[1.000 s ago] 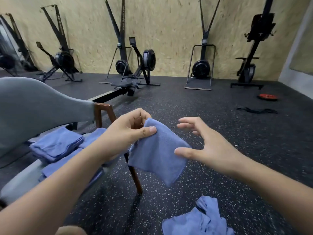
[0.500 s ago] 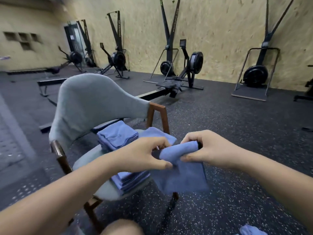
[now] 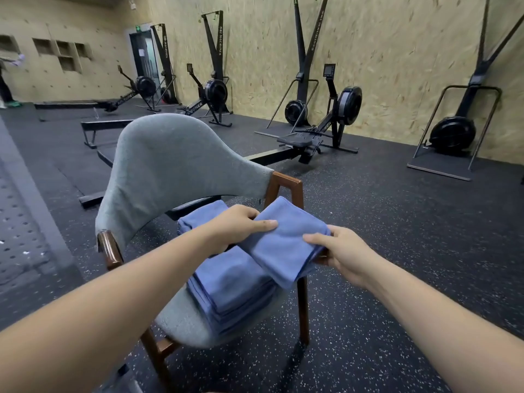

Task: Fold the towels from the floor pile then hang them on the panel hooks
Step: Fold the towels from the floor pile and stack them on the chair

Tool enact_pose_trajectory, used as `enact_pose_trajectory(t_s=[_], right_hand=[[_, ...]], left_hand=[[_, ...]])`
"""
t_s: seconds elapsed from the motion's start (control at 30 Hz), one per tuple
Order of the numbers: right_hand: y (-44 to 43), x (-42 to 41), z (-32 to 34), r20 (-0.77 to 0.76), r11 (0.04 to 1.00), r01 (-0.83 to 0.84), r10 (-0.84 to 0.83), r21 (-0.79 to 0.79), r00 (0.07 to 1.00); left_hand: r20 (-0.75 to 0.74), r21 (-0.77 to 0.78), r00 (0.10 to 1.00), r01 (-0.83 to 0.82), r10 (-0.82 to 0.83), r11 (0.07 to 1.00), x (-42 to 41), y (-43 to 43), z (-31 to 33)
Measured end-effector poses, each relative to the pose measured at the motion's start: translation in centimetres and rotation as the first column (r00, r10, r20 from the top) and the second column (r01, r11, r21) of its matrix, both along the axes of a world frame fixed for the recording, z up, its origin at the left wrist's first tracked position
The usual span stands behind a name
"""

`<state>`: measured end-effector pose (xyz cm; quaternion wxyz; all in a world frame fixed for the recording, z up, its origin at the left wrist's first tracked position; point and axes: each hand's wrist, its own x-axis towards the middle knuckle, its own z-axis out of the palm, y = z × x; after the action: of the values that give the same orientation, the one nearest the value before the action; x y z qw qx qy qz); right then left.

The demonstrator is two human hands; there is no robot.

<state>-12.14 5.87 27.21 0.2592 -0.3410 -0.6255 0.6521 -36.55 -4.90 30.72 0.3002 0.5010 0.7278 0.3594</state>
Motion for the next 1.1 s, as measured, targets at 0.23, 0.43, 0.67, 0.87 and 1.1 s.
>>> enact_pose_trajectory(t_s=[0.23, 0.43, 0.67, 0.87, 1.1], right_hand=[[4.7, -5.9, -2.1, 0.173, 0.957, 0.284, -0.29, 0.059, 0.941], [3.9, -6.9, -3.7, 0.393, 0.852, 0.23, -0.436, 0.471, 0.809], [3.0, -3.6, -3.6, 0.386, 0.813, 0.171, -0.435, 0.556, 0.814], [1.0, 4.1, -2.9, 0.369, 0.786, 0.129, -0.42, 0.605, 0.829], [-0.7, 16.3, -7.6, 0.438, 0.814, 0.191, -0.475, 0.548, 0.764]], left_hand=[[-0.353, 0.061, 0.927, -0.108, 0.123, 0.992, -3.0, 5.9, -3.3], [-0.626, 0.064, 0.776, -0.038, 0.069, 0.997, -3.6, 7.3, -7.1], [-0.738, 0.159, 0.666, 0.017, 0.108, 0.987, -2.6, 7.1, -6.5], [-0.691, 0.21, 0.722, 0.155, 0.034, 0.965, 4.3, 7.2, -4.4], [-0.579, 0.073, 0.769, 0.38, -0.271, 0.922, 17.8, 7.6, -7.5]])
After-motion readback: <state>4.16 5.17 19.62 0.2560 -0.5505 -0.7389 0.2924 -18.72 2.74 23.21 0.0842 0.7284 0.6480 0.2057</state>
